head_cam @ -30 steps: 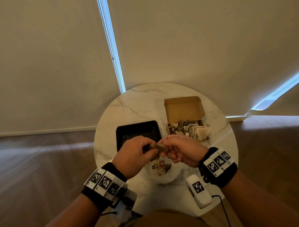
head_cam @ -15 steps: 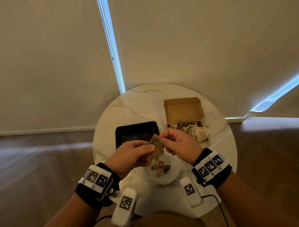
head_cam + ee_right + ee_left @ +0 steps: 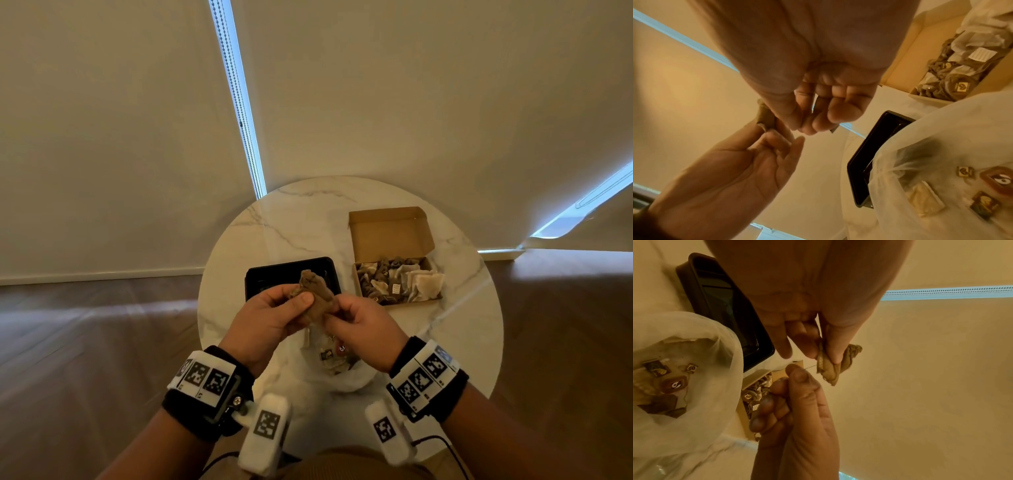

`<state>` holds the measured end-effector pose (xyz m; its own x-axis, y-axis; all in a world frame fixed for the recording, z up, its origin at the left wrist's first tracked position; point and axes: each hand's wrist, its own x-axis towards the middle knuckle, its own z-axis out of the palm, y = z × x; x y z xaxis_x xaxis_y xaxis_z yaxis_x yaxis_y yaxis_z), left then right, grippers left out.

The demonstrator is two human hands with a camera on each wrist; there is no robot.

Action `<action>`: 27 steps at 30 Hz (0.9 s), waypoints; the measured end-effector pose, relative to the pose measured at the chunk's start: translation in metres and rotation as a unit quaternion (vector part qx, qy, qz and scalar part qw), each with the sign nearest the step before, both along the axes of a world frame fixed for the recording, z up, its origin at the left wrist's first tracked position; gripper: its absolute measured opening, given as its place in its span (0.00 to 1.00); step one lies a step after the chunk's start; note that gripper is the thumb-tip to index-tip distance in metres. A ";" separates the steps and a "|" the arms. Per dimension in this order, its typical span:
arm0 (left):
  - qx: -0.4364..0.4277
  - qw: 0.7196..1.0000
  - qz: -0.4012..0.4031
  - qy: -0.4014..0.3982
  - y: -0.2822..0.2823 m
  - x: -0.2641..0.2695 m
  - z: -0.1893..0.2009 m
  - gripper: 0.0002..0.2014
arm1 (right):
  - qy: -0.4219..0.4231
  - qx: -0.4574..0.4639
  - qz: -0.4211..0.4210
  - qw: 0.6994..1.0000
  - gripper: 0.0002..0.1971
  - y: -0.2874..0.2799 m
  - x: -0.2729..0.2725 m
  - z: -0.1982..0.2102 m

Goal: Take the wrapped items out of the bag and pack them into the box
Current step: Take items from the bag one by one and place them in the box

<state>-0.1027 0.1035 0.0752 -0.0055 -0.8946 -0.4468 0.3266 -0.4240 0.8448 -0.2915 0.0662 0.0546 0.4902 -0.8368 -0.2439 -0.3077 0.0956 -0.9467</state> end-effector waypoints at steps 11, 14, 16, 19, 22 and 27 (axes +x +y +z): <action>-0.069 0.962 0.037 -0.263 0.004 0.003 -0.001 0.05 | 0.102 -0.132 0.077 0.983 0.14 0.008 -0.005 0.021; -0.100 0.937 -0.020 -0.333 0.008 0.003 0.004 0.06 | 0.145 -0.229 0.083 0.959 0.14 0.005 -0.006 0.033; -0.109 0.933 -0.052 -0.340 0.010 0.003 0.005 0.06 | 0.170 -0.287 0.098 0.937 0.12 0.002 -0.006 0.038; -0.109 0.937 -0.066 -0.326 0.012 0.004 0.004 0.06 | 0.202 -0.343 0.105 0.911 0.11 -0.002 -0.006 0.038; -0.077 0.959 -0.025 -0.272 0.011 0.006 0.002 0.05 | 0.210 -0.348 0.086 0.909 0.11 -0.006 -0.010 0.037; -0.041 0.972 0.024 -0.232 0.012 0.015 0.000 0.04 | 0.196 -0.312 0.081 0.926 0.11 -0.008 -0.016 0.038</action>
<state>-0.0873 0.1156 0.0748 0.2221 -0.9218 -0.3177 -0.0788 -0.3417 0.9365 -0.3072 0.0585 0.0926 0.5983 -0.7977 0.0753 -0.6022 -0.5096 -0.6145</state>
